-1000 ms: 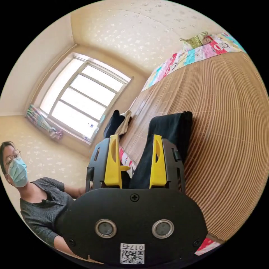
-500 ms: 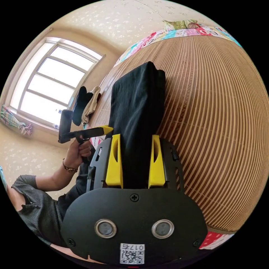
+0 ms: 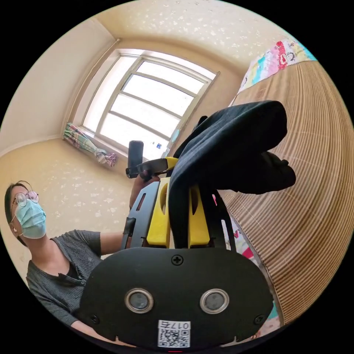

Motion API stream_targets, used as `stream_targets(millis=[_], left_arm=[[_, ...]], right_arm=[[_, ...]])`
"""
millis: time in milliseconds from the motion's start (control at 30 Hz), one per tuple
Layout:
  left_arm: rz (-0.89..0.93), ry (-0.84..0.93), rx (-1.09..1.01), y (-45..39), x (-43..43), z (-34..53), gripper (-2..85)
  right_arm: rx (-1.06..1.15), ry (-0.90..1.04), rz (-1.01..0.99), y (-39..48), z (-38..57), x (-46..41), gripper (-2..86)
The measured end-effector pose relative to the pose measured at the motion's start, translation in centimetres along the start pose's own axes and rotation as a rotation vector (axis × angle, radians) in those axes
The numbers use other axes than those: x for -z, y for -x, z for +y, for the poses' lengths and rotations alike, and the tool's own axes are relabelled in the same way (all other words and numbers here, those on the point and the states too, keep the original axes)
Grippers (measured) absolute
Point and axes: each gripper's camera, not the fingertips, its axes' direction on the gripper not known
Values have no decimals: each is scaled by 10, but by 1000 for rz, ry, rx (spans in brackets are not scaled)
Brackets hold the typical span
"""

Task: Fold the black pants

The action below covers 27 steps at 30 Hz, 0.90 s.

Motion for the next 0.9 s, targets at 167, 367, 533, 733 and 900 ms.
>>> stream_targets(millis=[167, 367, 533, 733, 900], left_arm=[[-327, -94, 53, 32, 166, -30, 82], [-468, -326, 361, 121, 223, 13, 106], [-383, -104, 357, 169, 118, 74, 34], [-249, -383, 424, 158, 107, 138, -7], [-304, -648, 216, 56, 134, 175, -10]], right_arm=[[35, -48, -135, 56, -100, -111, 73], [-138, 211, 145, 14, -139, -239, 89], [47, 274, 291, 27, -44, -189, 19], [330, 180, 598, 124, 56, -43, 5], [683, -173, 1145, 262, 143, 83, 5]])
